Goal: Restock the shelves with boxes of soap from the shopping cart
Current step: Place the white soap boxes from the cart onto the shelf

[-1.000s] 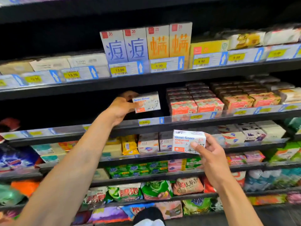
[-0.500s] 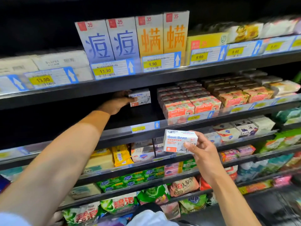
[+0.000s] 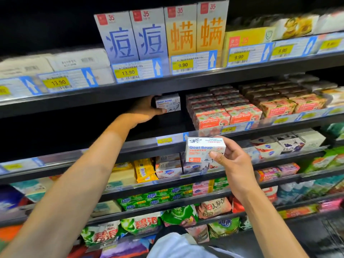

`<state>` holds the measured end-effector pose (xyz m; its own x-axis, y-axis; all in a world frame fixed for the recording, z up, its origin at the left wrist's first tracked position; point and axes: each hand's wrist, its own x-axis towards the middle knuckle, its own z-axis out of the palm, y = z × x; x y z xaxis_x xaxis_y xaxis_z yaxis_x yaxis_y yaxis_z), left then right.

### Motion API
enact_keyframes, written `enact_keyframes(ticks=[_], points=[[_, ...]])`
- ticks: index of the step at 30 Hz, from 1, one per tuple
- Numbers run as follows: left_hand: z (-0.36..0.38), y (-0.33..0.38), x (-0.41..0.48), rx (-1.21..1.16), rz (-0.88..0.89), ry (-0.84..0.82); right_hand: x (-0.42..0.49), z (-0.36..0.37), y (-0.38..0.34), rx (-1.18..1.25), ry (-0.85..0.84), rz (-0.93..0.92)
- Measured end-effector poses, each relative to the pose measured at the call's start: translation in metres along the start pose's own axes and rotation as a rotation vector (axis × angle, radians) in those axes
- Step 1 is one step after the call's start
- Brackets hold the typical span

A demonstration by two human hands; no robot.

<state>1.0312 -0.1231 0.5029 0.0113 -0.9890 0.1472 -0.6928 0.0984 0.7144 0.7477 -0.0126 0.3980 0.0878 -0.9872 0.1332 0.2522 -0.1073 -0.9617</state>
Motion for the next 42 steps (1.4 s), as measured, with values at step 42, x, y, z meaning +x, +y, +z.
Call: enact_keyframes(ticks=[42], points=[[0.019,-0.04,0.038,0.036,0.043,0.129,0.035,0.005,0.045,-0.958,-0.108,-0.683]])
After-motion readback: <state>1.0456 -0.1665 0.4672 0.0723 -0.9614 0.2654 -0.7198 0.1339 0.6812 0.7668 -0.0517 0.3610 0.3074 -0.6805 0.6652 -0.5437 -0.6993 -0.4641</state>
